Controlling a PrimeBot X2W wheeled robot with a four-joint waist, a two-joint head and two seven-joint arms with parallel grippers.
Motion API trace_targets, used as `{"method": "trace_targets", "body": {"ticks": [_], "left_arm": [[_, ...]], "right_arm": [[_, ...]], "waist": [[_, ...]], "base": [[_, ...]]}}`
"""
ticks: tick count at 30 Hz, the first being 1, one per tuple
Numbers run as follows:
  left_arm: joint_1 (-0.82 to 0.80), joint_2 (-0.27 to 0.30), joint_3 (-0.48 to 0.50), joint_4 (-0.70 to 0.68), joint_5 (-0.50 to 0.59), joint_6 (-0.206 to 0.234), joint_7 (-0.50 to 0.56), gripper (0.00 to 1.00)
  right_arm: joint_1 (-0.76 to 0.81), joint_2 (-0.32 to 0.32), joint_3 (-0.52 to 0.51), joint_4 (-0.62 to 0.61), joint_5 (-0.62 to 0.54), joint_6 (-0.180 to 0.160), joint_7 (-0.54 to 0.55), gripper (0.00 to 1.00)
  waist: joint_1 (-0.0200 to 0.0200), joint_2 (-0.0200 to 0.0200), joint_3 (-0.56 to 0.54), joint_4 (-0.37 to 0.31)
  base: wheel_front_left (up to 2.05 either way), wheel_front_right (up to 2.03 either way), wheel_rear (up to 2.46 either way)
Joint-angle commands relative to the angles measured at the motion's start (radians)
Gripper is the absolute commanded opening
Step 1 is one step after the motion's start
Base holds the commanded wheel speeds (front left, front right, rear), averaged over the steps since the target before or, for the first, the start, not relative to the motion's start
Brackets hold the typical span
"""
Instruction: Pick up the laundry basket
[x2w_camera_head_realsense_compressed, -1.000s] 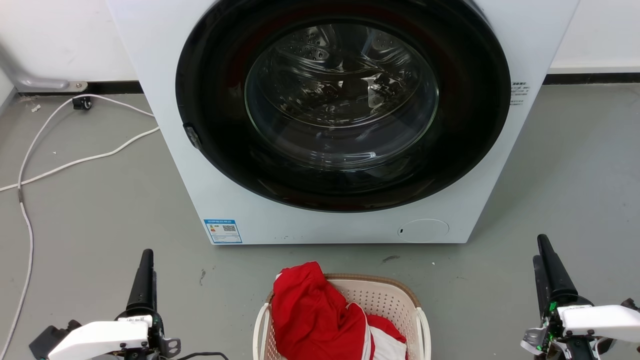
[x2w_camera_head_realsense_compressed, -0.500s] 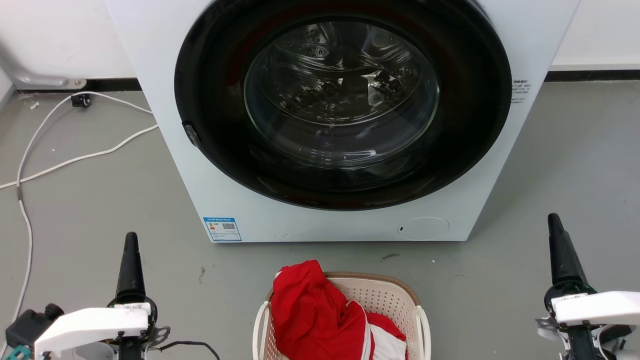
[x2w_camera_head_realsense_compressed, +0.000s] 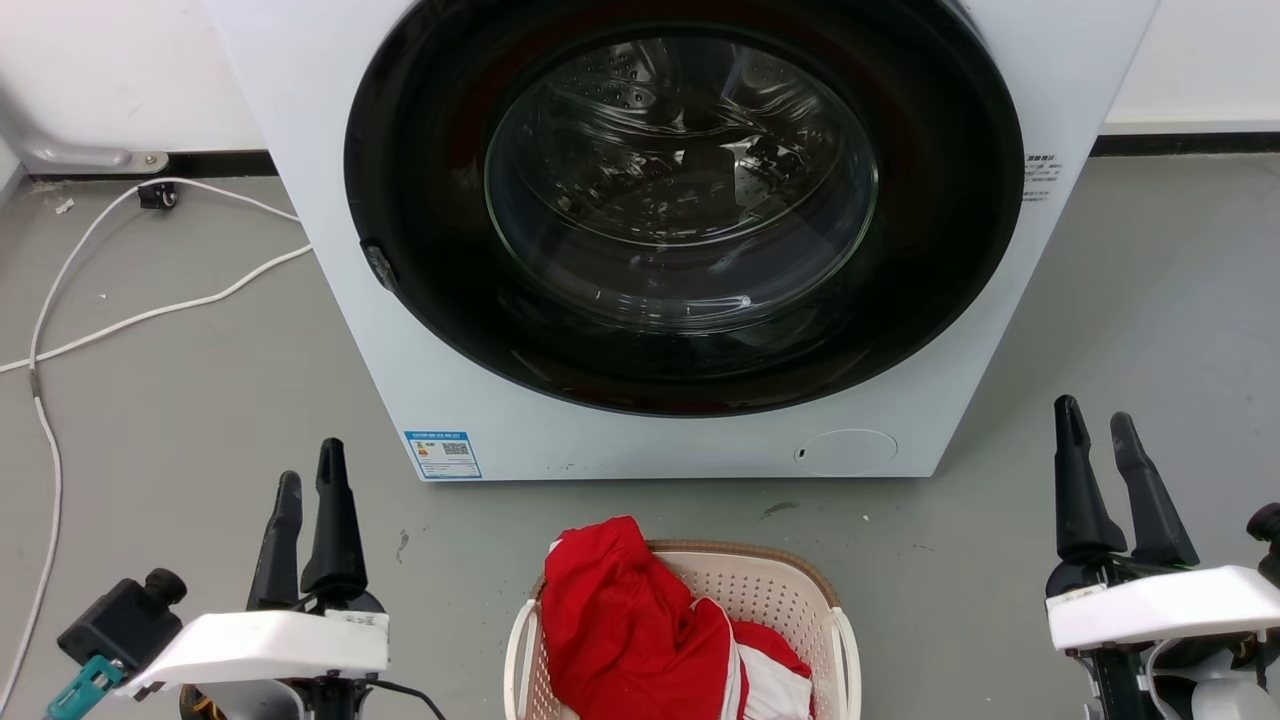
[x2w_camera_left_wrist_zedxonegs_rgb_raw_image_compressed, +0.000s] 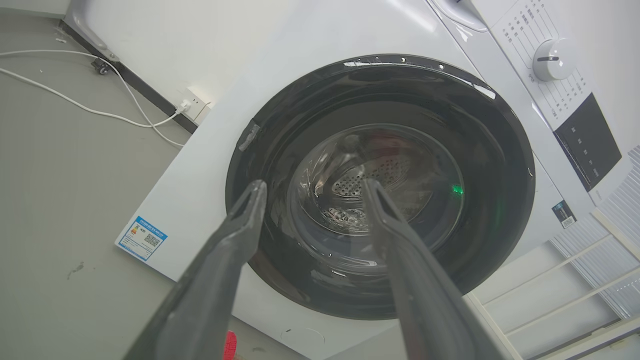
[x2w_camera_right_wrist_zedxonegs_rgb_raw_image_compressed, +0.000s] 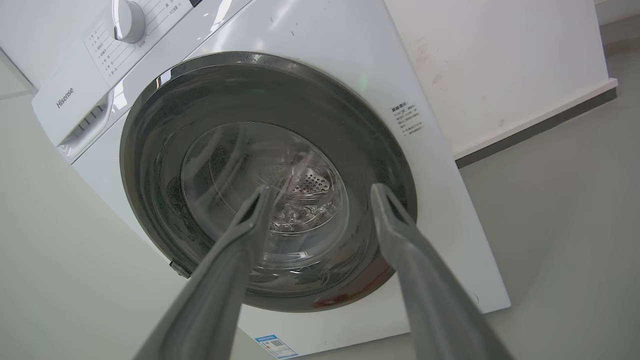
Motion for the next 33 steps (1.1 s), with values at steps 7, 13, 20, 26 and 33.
{"method": "trace_targets", "body": {"ticks": [7,13,20,26,33], "left_arm": [[0.01,0.003,-0.059,-0.047,0.199,0.009,-0.028,1.0],[0.022,0.003,-0.114,-0.034,0.34,0.027,-0.046,1.0],[0.027,0.004,-0.159,-0.014,0.474,0.048,-0.062,1.0],[0.027,0.026,-0.209,-0.007,0.569,0.071,-0.078,1.0],[0.029,0.048,-0.259,0.006,0.635,0.101,-0.093,1.0]], "right_arm": [[0.017,-0.001,0.011,-0.032,-0.138,0.0,-0.027,1.0],[0.037,-0.001,-0.001,0.002,-0.229,0.0,-0.045,1.0],[0.046,-0.001,-0.001,0.036,-0.306,0.0,-0.062,1.0],[0.044,0.0,0.001,0.058,-0.37,0.0,-0.078,1.0],[0.045,0.0,0.002,0.075,-0.436,0.0,-0.093,1.0]], "waist": [[0.0,0.0,0.0,-0.002],[0.0,0.0,-0.004,-0.006],[0.0,0.0,-0.001,-0.011],[0.0,0.0,0.005,-0.014],[0.0,0.0,0.008,-0.015]], "base": [[0.0,0.0,0.0],[0.0,0.0,0.0],[0.0,0.0,0.0],[0.0,0.0,0.0],[0.0,0.0,0.0]]}}
